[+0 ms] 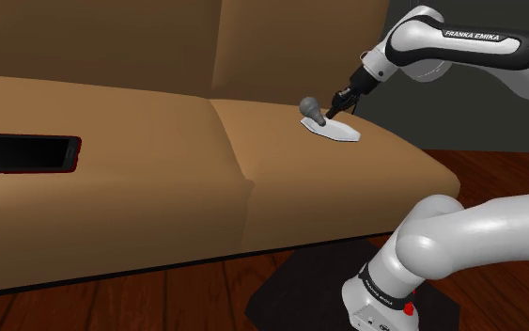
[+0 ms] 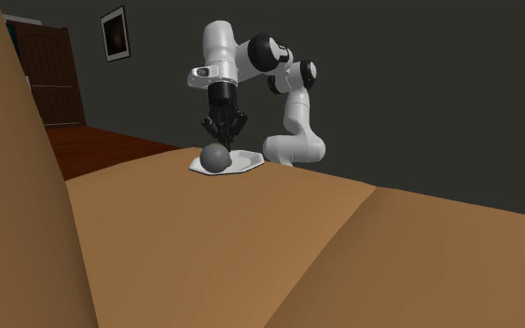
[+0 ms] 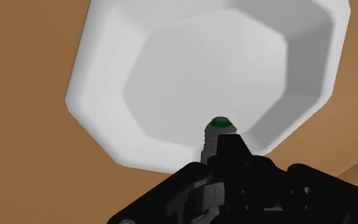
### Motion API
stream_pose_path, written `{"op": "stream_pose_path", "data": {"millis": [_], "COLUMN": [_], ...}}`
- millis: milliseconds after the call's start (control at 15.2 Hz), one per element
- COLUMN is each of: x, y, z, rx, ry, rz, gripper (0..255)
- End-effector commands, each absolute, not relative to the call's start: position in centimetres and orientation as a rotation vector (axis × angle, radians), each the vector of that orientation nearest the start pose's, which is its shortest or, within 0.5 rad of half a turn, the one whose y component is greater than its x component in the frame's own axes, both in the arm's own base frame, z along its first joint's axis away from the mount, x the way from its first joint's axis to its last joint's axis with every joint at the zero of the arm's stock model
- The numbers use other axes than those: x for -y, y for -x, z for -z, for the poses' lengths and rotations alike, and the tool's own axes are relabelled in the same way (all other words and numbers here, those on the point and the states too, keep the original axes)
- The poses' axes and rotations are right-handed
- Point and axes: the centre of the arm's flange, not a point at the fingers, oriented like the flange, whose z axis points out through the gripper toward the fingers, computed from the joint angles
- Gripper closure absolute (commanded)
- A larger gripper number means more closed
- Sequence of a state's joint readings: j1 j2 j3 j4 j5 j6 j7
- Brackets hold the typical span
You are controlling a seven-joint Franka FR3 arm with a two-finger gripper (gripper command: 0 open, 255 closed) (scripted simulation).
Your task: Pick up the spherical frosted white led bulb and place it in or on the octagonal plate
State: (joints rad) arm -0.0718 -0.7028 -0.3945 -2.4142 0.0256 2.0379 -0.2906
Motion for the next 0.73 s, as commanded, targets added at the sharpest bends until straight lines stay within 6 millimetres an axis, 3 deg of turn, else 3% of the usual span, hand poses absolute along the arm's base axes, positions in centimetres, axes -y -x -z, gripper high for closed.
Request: {"op": "stream_pose_path", "data": {"millis": [0, 198, 660], "x": [19.3, 17.8, 17.7], "y": [-33.0, -41.1, -41.4], "z": [-56.1, -58.4, -54.7], "rx": [-0.196, -0.164, -0.164], "ry": [2.923, 3.092, 3.092], "rz": [0.533, 0.098, 0.098], "gripper": [0, 0, 0]}}
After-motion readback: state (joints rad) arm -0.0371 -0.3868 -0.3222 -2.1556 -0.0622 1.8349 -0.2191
